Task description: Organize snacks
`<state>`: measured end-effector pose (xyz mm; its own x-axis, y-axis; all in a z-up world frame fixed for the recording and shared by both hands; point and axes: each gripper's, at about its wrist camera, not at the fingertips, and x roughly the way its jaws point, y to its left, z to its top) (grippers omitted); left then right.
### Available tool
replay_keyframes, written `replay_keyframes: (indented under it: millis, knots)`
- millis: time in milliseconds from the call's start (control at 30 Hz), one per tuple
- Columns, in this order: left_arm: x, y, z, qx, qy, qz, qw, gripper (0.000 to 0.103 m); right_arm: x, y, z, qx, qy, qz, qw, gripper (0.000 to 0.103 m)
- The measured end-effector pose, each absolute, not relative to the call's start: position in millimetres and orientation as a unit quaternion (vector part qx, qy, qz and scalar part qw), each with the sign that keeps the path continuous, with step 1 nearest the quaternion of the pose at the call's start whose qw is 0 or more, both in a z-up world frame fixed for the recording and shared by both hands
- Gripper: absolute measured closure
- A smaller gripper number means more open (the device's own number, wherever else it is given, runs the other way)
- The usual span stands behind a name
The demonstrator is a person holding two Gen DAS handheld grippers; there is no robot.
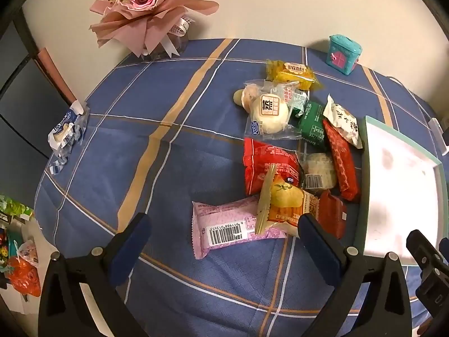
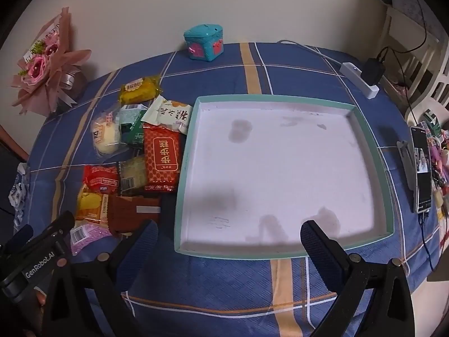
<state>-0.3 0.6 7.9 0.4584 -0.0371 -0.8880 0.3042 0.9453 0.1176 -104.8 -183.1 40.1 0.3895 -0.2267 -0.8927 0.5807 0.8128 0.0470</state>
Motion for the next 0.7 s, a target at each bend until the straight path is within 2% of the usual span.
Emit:
replay_keyframes:
  millis: [700]
  knots:
    - [1.4,4.2,9.2,0.119,0.509,-0.102,0.846,0.000,-106.7,-183.3,37.7,0.166,0.498,-0.262,0.810,0.000]
